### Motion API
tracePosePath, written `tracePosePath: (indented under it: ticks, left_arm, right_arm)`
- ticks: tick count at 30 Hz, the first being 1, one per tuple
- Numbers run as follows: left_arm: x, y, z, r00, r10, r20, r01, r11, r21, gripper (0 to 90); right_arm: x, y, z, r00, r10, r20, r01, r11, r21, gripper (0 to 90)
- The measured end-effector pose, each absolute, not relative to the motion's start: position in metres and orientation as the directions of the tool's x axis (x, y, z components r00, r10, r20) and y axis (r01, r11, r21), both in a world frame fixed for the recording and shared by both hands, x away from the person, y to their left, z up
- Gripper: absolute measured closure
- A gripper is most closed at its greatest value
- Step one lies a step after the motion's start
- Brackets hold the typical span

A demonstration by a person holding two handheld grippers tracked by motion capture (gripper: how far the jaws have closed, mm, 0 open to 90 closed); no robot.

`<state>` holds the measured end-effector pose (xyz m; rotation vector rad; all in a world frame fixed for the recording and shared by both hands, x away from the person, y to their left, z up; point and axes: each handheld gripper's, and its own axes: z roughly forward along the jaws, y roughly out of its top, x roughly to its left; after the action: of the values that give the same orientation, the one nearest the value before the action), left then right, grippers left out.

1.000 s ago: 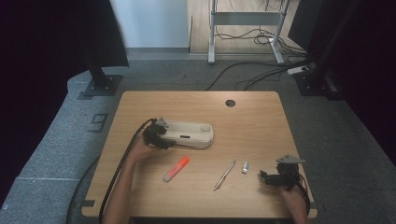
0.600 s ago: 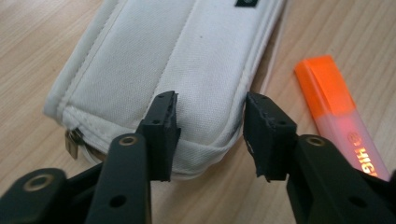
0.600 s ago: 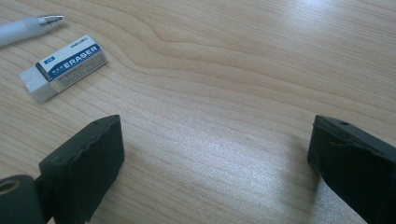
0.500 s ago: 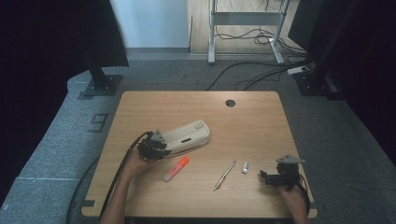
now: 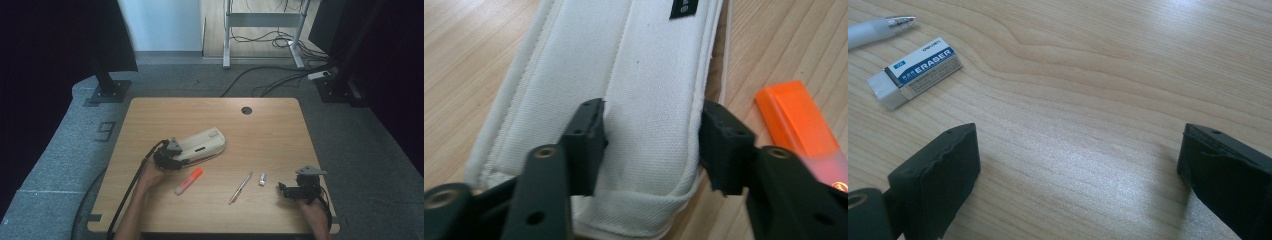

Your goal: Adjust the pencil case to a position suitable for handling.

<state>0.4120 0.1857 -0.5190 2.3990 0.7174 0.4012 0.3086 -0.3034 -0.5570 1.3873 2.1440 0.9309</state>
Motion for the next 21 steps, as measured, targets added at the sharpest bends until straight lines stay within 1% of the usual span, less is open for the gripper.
tracePosePath:
  ticks: [3, 4, 6, 9, 13, 14, 15, 16, 17, 18, 21]
  left_arm:
    - [0.411, 0.187, -0.515, 0.8, 0.589, 0.109, 0.398, -0.66, 0.637, 66.4]
    - [0.411, 0.188, -0.512, 0.795, 0.597, 0.107, 0.4, -0.649, 0.647, 66.4]
    - [0.41, 0.189, -0.509, 0.789, 0.607, 0.094, 0.407, -0.631, 0.66, 71.8]
    - [0.409, 0.192, -0.505, 0.779, 0.623, 0.069, 0.428, -0.609, 0.668, 73.4]
    - [0.41, 0.2, -0.497, 0.765, 0.644, 0.0, 0.47, -0.558, 0.684, 74.9]
    - [0.411, 0.204, -0.494, 0.754, 0.655, -0.048, 0.503, -0.528, 0.685, 75.0]
    - [0.411, 0.204, -0.494, 0.754, 0.655, -0.048, 0.503, -0.528, 0.685, 75.0]
    - [0.411, 0.207, -0.491, 0.742, 0.665, -0.084, 0.528, -0.502, 0.685, 75.0]
    - [0.411, 0.207, -0.491, 0.742, 0.665, -0.084, 0.528, -0.502, 0.685, 75.0]
    - [0.411, 0.209, -0.489, 0.731, 0.674, -0.106, 0.542, -0.48, 0.69, 74.9]
    - [0.408, 0.21, -0.487, 0.722, 0.684, -0.107, 0.544, -0.465, 0.698, 74.8]
  right_arm:
    - [0.309, -0.303, -0.557, -0.414, 0.91, 0.01, 0.629, 0.278, 0.726, 3.1]
    - [0.309, -0.303, -0.557, -0.414, 0.91, 0.01, 0.629, 0.278, 0.726, 3.1]
    - [0.309, -0.303, -0.557, -0.414, 0.91, 0.01, 0.63, 0.278, 0.725, 3.1]
    - [0.309, -0.304, -0.557, -0.415, 0.91, 0.01, 0.63, 0.279, 0.725, 3.1]
    - [0.309, -0.303, -0.557, -0.414, 0.91, 0.01, 0.629, 0.278, 0.726, 3.1]
    - [0.309, -0.303, -0.557, -0.414, 0.91, 0.01, 0.629, 0.279, 0.725, 3.1]
    - [0.309, -0.303, -0.557, -0.414, 0.91, 0.01, 0.629, 0.279, 0.725, 3.1]
    - [0.309, -0.303, -0.557, -0.414, 0.91, 0.01, 0.629, 0.278, 0.726, 3.1]
    - [0.309, -0.303, -0.557, -0.414, 0.91, 0.01, 0.629, 0.278, 0.726, 3.1]
    - [0.309, -0.303, -0.557, -0.414, 0.91, 0.01, 0.629, 0.278, 0.726, 3.1]
    - [0.309, -0.303, -0.557, -0.413, 0.911, 0.01, 0.629, 0.277, 0.726, 3.0]
